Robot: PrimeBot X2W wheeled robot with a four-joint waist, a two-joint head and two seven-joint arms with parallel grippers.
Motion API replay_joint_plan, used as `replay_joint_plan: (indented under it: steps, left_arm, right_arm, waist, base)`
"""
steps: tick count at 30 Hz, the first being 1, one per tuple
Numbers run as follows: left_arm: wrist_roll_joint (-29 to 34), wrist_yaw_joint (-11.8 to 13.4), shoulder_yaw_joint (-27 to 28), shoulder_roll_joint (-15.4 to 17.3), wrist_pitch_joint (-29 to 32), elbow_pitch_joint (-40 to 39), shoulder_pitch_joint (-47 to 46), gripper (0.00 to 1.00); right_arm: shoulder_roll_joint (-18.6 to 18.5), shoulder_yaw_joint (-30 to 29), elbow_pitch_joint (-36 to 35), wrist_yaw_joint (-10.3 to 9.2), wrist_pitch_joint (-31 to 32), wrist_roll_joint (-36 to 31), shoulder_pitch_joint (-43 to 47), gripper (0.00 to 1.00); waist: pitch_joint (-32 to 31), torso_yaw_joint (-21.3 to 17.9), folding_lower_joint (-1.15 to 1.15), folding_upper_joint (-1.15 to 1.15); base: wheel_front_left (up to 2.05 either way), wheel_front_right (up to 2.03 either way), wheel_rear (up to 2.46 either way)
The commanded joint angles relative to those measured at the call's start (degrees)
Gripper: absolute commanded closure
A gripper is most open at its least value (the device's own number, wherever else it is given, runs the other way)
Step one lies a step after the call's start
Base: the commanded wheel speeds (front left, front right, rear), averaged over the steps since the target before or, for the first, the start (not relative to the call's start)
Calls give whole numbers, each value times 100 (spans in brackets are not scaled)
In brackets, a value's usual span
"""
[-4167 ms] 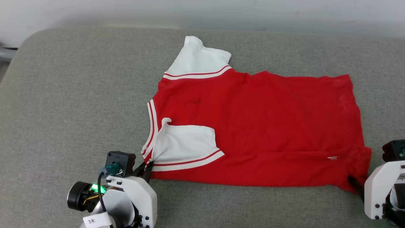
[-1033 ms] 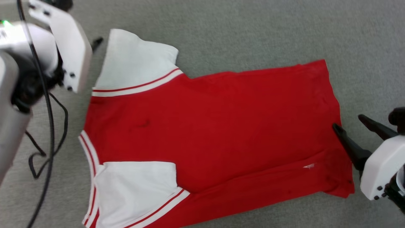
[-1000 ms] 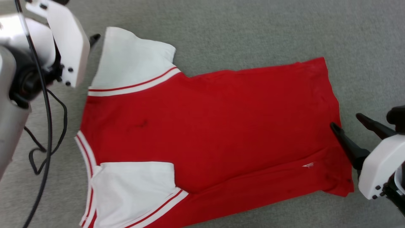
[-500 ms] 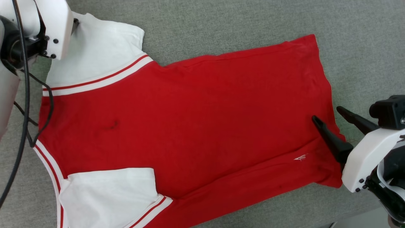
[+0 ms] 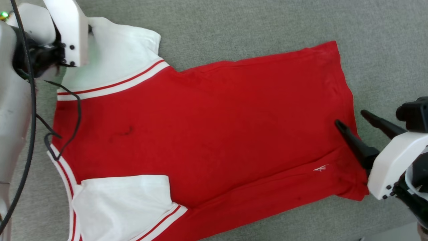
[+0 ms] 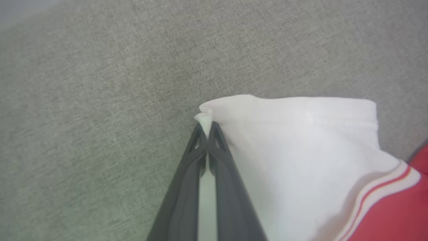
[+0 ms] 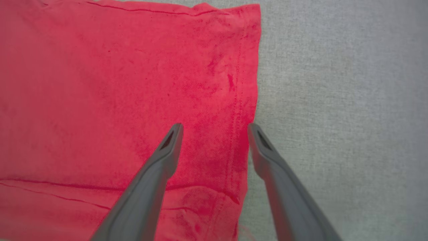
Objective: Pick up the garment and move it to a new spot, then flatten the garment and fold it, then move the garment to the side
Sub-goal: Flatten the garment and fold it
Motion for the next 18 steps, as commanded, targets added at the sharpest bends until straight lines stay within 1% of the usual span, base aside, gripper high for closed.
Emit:
replay_joint_plan:
  steps: [1, 9, 11, 13, 18]
  left_arm:
    - [-62, 3, 38, -91, -183, -2, 143, 100]
    - [-191, -95, -82, -214, -704, -540, 408, 100]
    - [-232, -109, -101, -206, -784, -778, 491, 100]
    - [-279, -90, -61, -222, -899, -1029, 587, 100]
    - [-253, -47, -145, -284, -1070, -1718, 891, 100]
  right_arm:
    - [-73, -77, -4, -7, 65, 17, -93, 0]
    - [-396, -430, 48, -7, 551, 114, -305, 0]
    - [-430, -528, 162, -6, 703, 223, -439, 0]
    - [-614, -552, 337, -7, 853, 193, -586, 0]
    - [-854, -562, 856, -7, 1088, 208, -1060, 0]
  waist:
    - [-162, 115, -1, 0]
    - [-610, 579, -1, 0]
    - [-667, 704, -1, 0]
    - [-683, 837, -1, 0]
    - [-637, 1172, -1, 0]
  base:
    - [0, 0, 0]
    - [0, 0, 0]
    - [0, 0, 0]
    - [0, 0, 0]
    - [0, 0, 0]
